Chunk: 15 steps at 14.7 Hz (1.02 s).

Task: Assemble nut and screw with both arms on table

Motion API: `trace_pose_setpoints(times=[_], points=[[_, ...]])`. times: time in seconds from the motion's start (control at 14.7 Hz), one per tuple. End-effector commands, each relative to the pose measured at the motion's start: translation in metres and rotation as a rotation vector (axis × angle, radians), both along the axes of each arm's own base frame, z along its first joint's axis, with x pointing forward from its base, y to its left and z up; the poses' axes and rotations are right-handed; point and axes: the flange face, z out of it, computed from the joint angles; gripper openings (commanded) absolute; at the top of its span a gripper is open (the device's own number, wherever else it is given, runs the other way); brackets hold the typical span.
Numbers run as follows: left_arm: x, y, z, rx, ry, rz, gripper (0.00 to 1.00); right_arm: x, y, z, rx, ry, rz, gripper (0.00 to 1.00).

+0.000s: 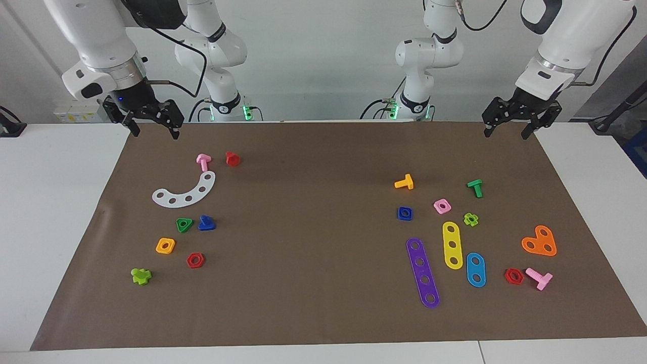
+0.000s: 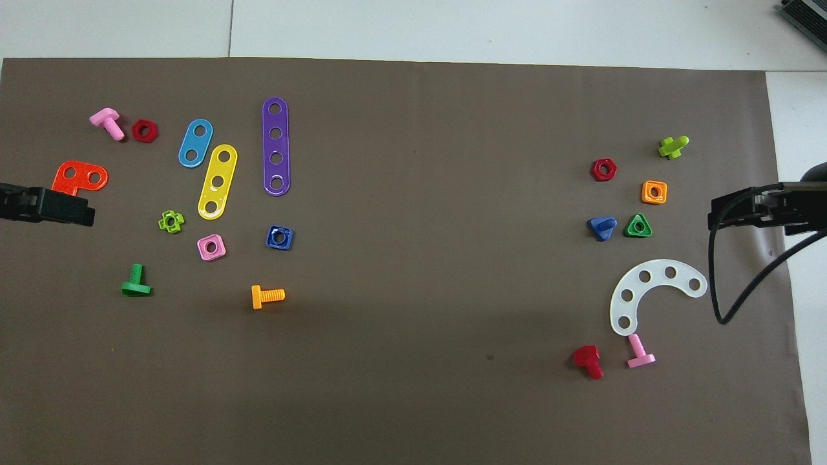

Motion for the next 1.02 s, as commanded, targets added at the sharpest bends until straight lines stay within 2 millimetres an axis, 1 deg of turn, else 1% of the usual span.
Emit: trace_pose_setpoints(times=[0.0,0.07,0.27,0.48,0.54,0.68,0.75,0.95], points=[[-0.004,0.003,0.005,0.017,0.004,-0.002,1.00,-0.003,0.002,-0.031,0.024,-0.023,0.054,1.00],[-0.004,0.003,0.005,0.017,0.003,-0.002,1.00,-0.003,0.004,-0.051,0.025,-0.037,0.071,1.00],[-0.004,0.003,0.005,0.017,0.003,-0.002,1.00,0.005,0.005,-0.115,0.025,-0.029,0.168,1.00],[-0.004,0.003,0.005,0.017,0.004,-0.002,1.00,0.009,0.014,-0.199,0.020,-0.041,0.260,1.00],[-0.004,0.003,0.004,0.017,0.006,-0.002,1.00,0.014,0.017,-0.217,0.021,-0.061,0.272,1.00],[-0.004,0.003,0.005,0.017,0.004,-0.002,1.00,0.024,0.026,-0.244,0.026,-0.074,0.286,0.99],[-0.004,0.003,0.005,0.017,0.003,-0.002,1.00,0.028,0.028,-0.256,0.022,-0.086,0.299,0.97],[-0.004,0.003,0.005,0.017,0.004,-0.002,1.00,0.031,0.022,-0.287,0.015,-0.095,0.338,0.92]])
